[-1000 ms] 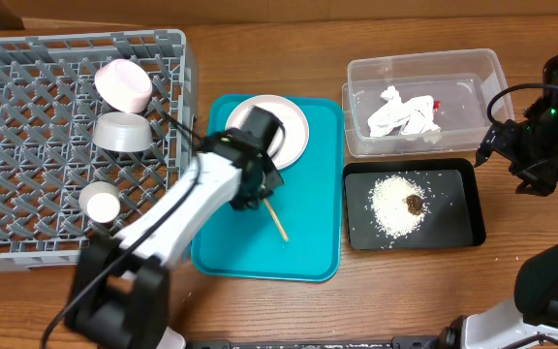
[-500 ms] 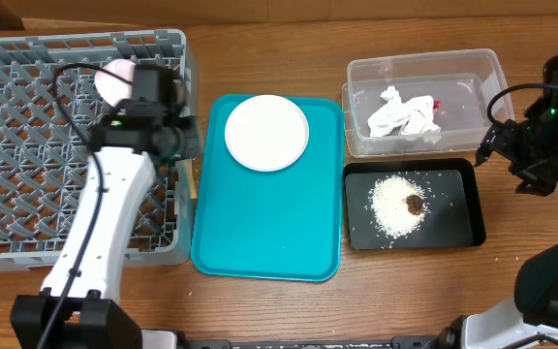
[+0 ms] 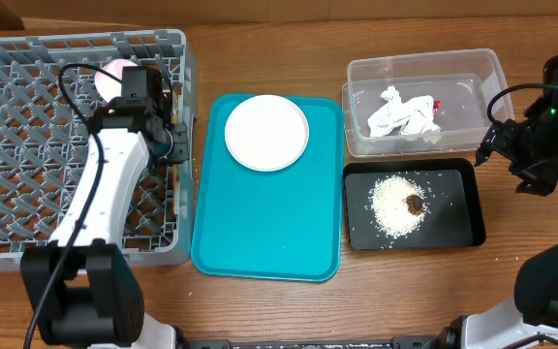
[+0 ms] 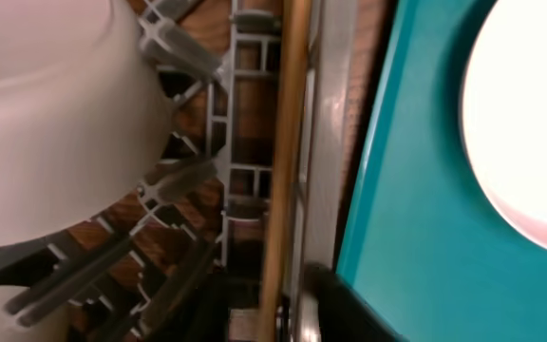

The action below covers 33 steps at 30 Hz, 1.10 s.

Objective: Sort waste into correct bins and load items into the dishwasher
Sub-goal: 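Reach the left gripper to the white plate's rim and grasp it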

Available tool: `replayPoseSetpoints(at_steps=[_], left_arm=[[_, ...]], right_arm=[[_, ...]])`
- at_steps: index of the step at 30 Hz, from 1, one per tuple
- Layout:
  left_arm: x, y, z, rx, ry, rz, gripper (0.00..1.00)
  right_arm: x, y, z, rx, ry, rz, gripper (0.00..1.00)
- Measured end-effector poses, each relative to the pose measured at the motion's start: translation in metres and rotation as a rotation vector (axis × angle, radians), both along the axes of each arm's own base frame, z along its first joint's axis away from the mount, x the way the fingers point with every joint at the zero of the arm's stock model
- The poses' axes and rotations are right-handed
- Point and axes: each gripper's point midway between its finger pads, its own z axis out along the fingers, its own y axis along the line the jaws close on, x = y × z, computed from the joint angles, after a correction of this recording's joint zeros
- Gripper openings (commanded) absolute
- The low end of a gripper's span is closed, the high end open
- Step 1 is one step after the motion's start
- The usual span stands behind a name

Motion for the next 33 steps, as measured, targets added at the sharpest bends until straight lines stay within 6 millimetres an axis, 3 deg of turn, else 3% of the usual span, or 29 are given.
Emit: replayPoseSetpoints(at_steps=[2,6,9,14,20,24,27,30,33], left_arm=[[0.0,0.0,-0.001,0.001,0.004,-0.001,0.58],[0.001,-0.002,0.008,-0.001,0.003,0.0,0.67],[0.018,-0.016,0.038,-0.009,-0.064,-0.033,0.7],[0.042,-0.07,0.069,-0.068,-0.192,-0.164,0.72],[0.034,-0.151,0.072,-0.113,-0.222,-0.379,0.74],[0.024,-0.197,0.046,-0.111,-0.168,-0.519,0.75],[0.016,-0.218,0.008,-0.093,-0.079,-0.589,0.75],[0.01,-0.225,-0.031,-0.066,0.013,-0.622,0.75],[0.003,-0.22,-0.061,-0.026,0.095,-0.624,0.71]], right_arm=[[0.0,0.0,0.0,0.0,0.0,0.0,0.82],[0.0,0.0,0.0,0.0,-0.001,0.0,0.82],[0.0,0.0,0.0,0.0,-0.001,0.0,0.82],[0.001,0.0,0.0,0.0,-0.002,0.0,0.82],[0.001,0.0,0.0,0.0,-0.002,0.0,0.82],[0.001,0.0,0.0,0.0,-0.002,0.0,0.82],[0.0,0.0,0.0,0.0,-0.002,0.0,0.82],[0.0,0.0,0.0,0.0,-0.002,0.0,0.82],[0.0,0.0,0.0,0.0,-0.002,0.0,0.82]])
